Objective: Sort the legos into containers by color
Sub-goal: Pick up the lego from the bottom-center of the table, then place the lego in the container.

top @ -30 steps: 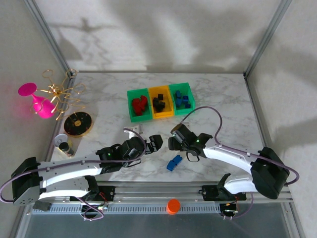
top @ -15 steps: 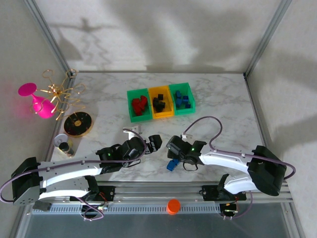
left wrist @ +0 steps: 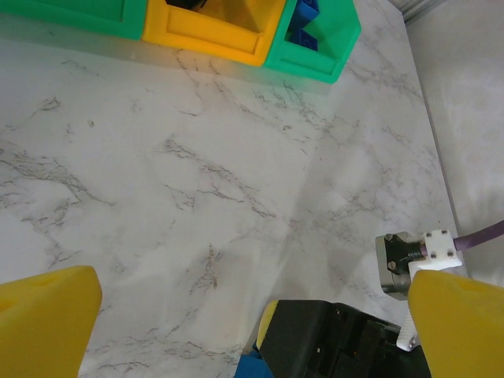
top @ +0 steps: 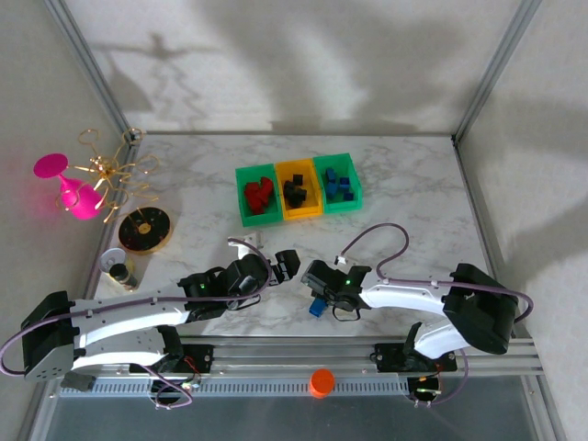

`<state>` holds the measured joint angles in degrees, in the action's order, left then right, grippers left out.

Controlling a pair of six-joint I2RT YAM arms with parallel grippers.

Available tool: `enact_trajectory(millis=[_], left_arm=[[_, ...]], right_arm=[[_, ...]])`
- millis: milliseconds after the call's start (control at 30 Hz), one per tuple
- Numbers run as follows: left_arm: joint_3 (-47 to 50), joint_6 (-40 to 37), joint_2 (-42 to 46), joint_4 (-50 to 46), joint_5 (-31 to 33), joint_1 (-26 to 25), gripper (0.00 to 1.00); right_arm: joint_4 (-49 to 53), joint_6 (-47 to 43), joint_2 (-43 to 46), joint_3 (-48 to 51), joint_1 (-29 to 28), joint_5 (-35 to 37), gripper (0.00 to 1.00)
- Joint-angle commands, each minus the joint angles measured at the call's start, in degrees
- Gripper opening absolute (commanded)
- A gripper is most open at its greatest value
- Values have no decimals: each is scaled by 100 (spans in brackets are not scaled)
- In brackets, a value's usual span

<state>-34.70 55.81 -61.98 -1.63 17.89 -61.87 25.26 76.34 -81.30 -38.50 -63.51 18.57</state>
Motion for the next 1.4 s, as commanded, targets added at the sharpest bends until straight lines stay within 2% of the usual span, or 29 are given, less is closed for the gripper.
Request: enact_trajectory(millis=[0,400,667,833,1000,1233,1367], left_arm=[[-6,88,32,-155,206,-54,100],[-64,53,18,-139,215,-54,100],[-146,-76,61,-123,272,-36,100],[-404,-372,2,-162,278,127,100],[-621,-618,-69,-128,177,435,100],[-877,-859,-230,8,-32,908,100],[-1053,-1014,-458,77,-181,1168,100]], right_arm=[[-65,180,-90,53,-64,265,54],[-27,5,-98,-74,-66,481,34],[245,-365,54,-397,7,834,30],[292,-1185,304,-728,553,1079,29],[-241,-2593,341,-1259,1471,1191,29],[-1351,-4363,-454,-2168,2591,922,29],[-2016,-5303,-1203,-2754,3014,832,29]])
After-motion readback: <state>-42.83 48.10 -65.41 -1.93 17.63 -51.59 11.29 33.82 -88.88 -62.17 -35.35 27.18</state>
